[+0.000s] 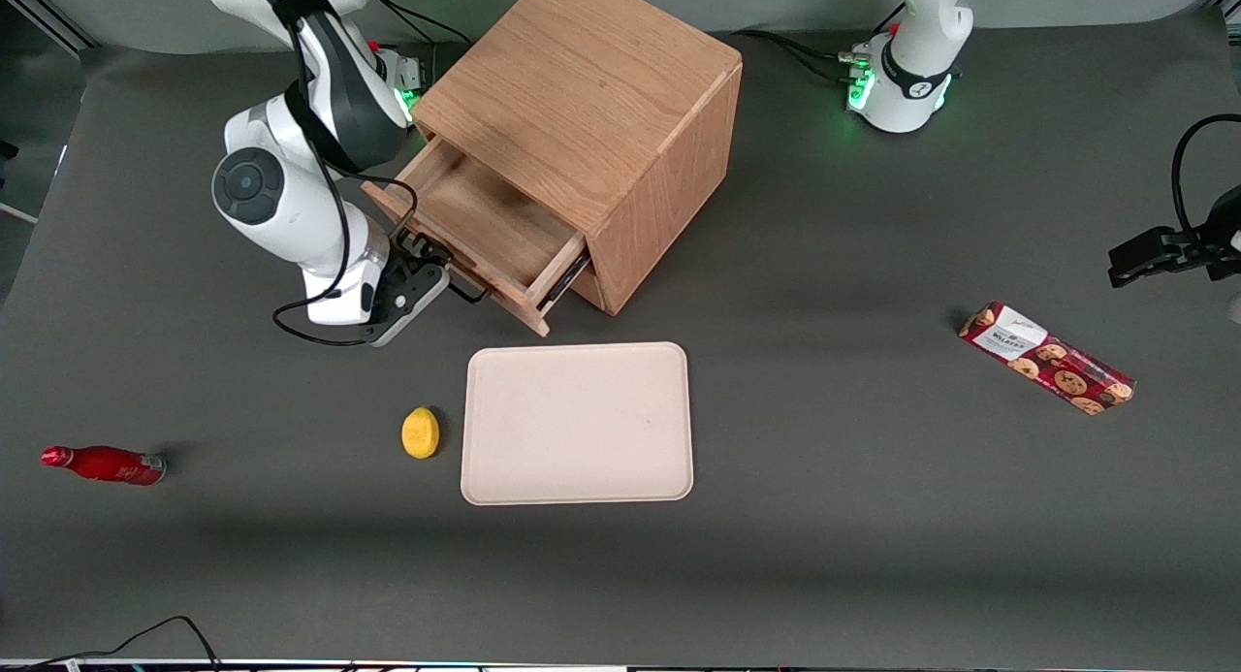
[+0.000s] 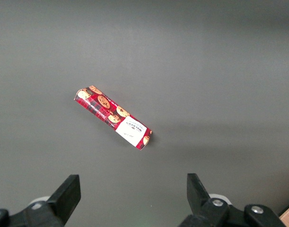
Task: Open upper drawer
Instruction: 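Pull the handle outward with the right gripper, sliding the drawer open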
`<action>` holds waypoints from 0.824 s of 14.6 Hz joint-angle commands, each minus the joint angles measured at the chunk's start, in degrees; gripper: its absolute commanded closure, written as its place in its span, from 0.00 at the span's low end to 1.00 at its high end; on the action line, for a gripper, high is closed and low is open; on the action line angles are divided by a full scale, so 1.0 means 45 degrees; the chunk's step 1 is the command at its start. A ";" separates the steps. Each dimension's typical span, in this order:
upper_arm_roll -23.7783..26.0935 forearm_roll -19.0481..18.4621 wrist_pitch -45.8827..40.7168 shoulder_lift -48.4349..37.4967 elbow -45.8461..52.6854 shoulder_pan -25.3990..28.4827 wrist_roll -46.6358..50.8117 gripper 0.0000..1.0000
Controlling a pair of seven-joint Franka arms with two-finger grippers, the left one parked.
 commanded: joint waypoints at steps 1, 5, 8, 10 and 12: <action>-0.0421 -0.0756 0.0269 0.0783 0.0322 0.0018 -0.0192 0.00; -0.0733 -0.0873 0.0327 0.1076 0.0752 0.0018 -0.0192 0.00; -0.1045 -0.0952 0.0347 0.1330 0.1259 0.0018 -0.0192 0.00; -0.1222 -0.0971 0.0347 0.1506 0.1515 0.0019 -0.0192 0.00; -0.1281 -0.1263 0.0347 0.1604 0.1613 -0.0001 -0.0192 0.00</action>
